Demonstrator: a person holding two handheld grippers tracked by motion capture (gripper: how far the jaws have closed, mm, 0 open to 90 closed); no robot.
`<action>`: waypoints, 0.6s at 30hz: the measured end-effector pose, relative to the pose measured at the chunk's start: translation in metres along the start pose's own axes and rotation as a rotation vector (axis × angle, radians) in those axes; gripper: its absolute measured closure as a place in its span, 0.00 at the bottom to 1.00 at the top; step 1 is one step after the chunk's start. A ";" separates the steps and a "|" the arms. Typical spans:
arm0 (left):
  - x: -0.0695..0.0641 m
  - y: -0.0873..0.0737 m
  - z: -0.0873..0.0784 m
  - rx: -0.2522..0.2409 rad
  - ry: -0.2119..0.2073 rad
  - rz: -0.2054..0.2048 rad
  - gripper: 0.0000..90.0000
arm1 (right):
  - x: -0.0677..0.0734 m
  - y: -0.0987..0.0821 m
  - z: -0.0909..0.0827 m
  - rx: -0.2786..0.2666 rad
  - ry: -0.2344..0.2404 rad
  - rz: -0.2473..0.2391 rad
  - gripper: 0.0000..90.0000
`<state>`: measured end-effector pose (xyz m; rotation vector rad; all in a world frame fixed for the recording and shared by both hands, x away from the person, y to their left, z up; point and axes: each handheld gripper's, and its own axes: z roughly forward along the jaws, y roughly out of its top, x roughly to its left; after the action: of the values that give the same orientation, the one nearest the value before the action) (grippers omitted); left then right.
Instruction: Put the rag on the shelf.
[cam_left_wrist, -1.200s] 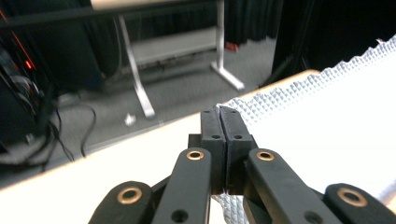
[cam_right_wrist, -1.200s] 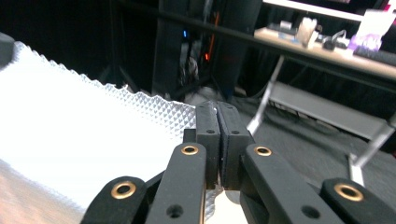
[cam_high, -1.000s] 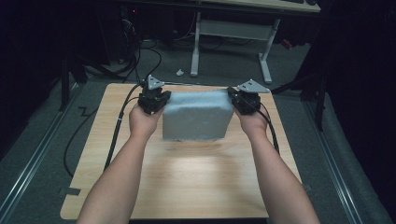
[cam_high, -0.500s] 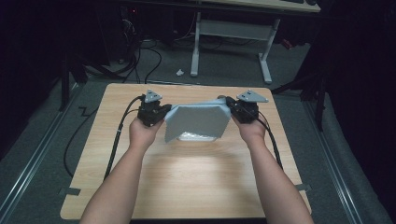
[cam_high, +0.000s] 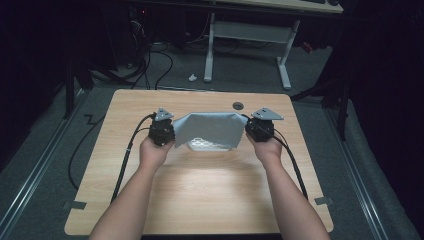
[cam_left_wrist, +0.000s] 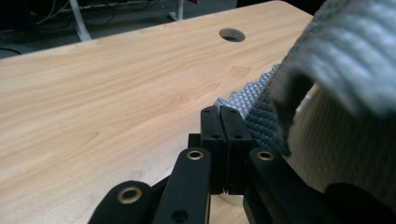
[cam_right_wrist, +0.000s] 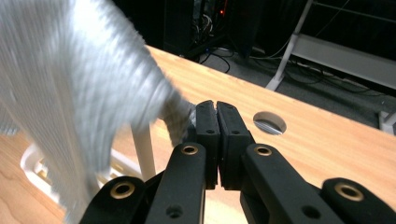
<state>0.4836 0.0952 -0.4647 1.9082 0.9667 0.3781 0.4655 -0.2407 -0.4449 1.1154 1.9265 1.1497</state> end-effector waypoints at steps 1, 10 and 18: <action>0.000 0.000 0.000 0.000 0.000 0.000 0.99 | 0.000 0.000 0.000 0.000 0.000 0.000 0.99; -0.004 -0.006 0.004 0.011 -0.009 0.014 0.99 | 0.000 -0.016 0.001 0.013 0.003 0.018 0.99; -0.006 -0.007 0.006 0.021 -0.008 0.016 0.98 | -0.002 -0.029 0.002 0.029 0.003 0.039 0.99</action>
<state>0.4806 0.0888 -0.4731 1.9359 0.9544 0.3704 0.4577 -0.2492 -0.4712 1.1717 1.9374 1.1487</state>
